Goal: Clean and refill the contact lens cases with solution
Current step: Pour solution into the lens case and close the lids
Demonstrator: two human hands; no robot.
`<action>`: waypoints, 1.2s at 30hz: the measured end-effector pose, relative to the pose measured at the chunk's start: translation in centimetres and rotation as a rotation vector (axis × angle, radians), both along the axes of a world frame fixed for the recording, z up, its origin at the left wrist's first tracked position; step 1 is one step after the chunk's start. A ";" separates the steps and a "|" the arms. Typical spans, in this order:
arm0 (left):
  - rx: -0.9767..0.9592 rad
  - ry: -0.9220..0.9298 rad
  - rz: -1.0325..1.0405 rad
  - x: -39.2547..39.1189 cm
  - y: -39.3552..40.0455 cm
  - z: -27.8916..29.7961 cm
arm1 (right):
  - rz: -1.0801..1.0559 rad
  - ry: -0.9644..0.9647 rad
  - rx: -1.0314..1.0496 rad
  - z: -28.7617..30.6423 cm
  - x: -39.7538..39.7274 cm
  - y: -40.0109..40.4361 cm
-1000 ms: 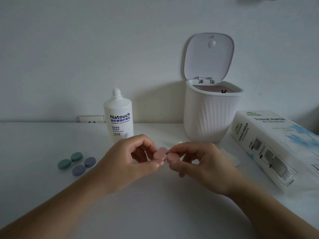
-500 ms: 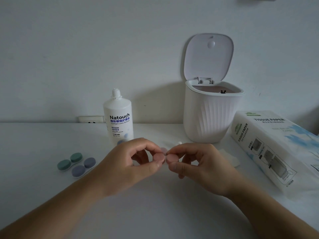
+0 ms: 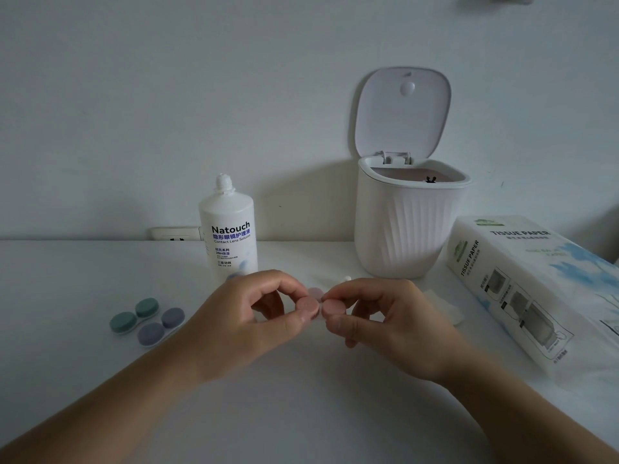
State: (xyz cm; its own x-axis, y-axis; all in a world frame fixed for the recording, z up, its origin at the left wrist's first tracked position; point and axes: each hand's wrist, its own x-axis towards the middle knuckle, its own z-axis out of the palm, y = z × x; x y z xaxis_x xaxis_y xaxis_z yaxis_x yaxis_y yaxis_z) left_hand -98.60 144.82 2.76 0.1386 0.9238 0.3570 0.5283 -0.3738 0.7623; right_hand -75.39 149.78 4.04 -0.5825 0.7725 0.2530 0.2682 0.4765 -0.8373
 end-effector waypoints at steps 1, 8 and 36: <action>0.001 -0.006 -0.006 0.1 -0.1 0.0 | 0.000 0.002 0.002 0.0 0.0 0.0; 0.012 -0.050 0.023 0.7 -0.2 0.3 | 0.024 0.005 -0.009 0.0 -0.2 -0.1; -0.023 0.029 -0.037 -0.3 0.4 -0.5 | -0.001 -0.078 0.026 -0.5 -0.1 0.5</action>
State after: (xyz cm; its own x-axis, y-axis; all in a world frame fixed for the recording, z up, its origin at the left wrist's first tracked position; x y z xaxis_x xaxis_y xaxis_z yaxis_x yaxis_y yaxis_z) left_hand -98.86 145.20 2.29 0.1823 0.9259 0.3310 0.5363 -0.3758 0.7558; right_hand -75.50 150.24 3.49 -0.6003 0.7670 0.2266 0.3331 0.4973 -0.8011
